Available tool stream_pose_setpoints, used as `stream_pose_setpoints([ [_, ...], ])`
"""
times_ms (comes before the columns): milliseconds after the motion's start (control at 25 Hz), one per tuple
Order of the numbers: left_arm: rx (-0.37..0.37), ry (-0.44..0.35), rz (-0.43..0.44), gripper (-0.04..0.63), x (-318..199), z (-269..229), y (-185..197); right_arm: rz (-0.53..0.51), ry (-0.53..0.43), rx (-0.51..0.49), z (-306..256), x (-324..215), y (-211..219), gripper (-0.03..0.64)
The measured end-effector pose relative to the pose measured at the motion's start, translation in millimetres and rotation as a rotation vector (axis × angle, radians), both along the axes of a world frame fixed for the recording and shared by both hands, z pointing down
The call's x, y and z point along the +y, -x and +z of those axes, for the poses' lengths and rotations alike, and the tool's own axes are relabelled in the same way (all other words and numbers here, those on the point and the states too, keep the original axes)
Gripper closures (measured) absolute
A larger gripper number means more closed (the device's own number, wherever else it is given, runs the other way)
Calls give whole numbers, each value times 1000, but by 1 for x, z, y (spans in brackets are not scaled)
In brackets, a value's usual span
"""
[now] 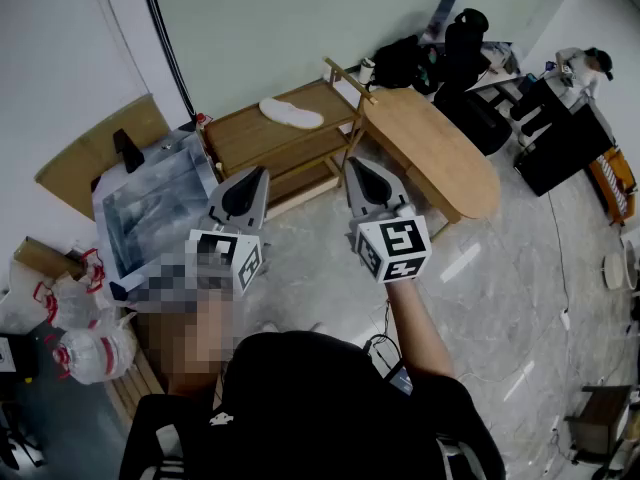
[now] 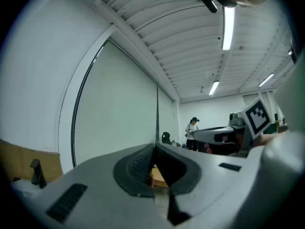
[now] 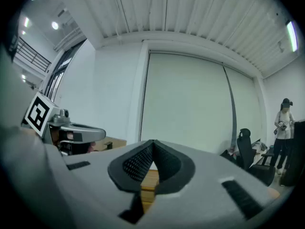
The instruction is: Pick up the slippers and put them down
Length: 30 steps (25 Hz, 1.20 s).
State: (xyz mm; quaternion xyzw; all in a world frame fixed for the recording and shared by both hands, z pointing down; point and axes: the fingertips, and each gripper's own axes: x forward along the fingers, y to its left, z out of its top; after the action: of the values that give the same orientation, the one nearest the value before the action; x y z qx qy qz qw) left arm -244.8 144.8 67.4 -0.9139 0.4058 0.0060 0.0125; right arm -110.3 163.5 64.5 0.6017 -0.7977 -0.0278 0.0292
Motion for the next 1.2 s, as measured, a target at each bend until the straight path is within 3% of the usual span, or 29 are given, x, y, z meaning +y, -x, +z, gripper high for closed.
stream_pose_setpoints([
  [600, 15, 17, -22, 588, 15, 9, -27, -33, 16, -3, 16, 20, -27, 620],
  [800, -28, -4, -35, 588, 31, 19, -41, -47, 28, 6, 25, 29, -38, 620],
  [1200, -42, 30, -36, 588, 21, 33, -54, -60, 47, 30, 41, 21, -48, 620],
])
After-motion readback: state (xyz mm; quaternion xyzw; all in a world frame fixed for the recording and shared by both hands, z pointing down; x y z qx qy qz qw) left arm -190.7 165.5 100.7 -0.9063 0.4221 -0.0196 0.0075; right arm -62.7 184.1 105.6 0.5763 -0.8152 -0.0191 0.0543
